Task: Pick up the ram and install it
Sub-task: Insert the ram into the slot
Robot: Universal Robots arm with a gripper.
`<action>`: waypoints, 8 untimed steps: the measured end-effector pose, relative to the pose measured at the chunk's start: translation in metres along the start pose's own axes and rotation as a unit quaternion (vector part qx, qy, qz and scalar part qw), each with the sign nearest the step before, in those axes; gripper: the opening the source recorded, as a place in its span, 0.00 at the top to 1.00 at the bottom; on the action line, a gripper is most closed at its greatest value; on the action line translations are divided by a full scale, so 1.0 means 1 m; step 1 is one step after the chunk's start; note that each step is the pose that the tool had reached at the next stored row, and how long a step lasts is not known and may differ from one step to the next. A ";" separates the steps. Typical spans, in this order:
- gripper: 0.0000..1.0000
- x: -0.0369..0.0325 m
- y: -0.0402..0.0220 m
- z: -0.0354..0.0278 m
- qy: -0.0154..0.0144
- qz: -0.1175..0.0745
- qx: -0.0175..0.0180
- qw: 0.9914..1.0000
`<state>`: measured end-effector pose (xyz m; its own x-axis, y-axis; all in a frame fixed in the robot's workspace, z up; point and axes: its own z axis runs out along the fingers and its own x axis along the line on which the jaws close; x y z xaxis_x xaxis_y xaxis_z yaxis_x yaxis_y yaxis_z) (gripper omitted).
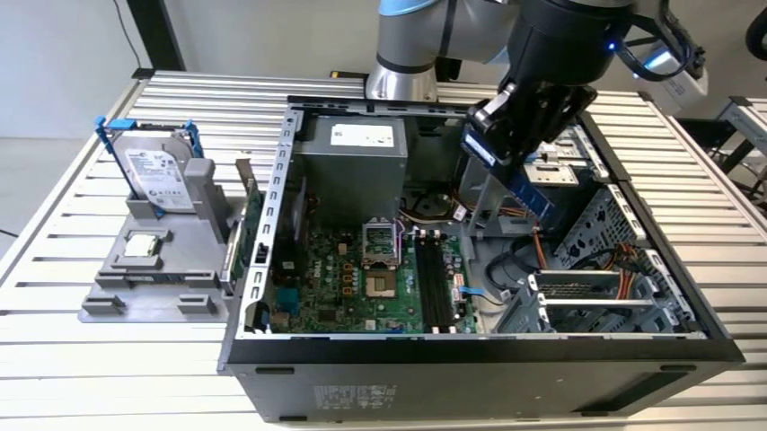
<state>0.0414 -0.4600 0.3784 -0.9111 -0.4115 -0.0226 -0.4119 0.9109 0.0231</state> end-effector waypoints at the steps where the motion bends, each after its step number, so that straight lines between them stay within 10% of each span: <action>1: 1.00 0.0000 0.0000 0.0000 0.000 0.009 0.000 1.000; 8: 1.00 0.0000 0.0000 0.0001 -0.002 0.072 0.002 0.997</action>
<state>0.0414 -0.4600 0.3783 -0.9605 -0.2772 -0.0225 -0.2777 0.9604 0.0231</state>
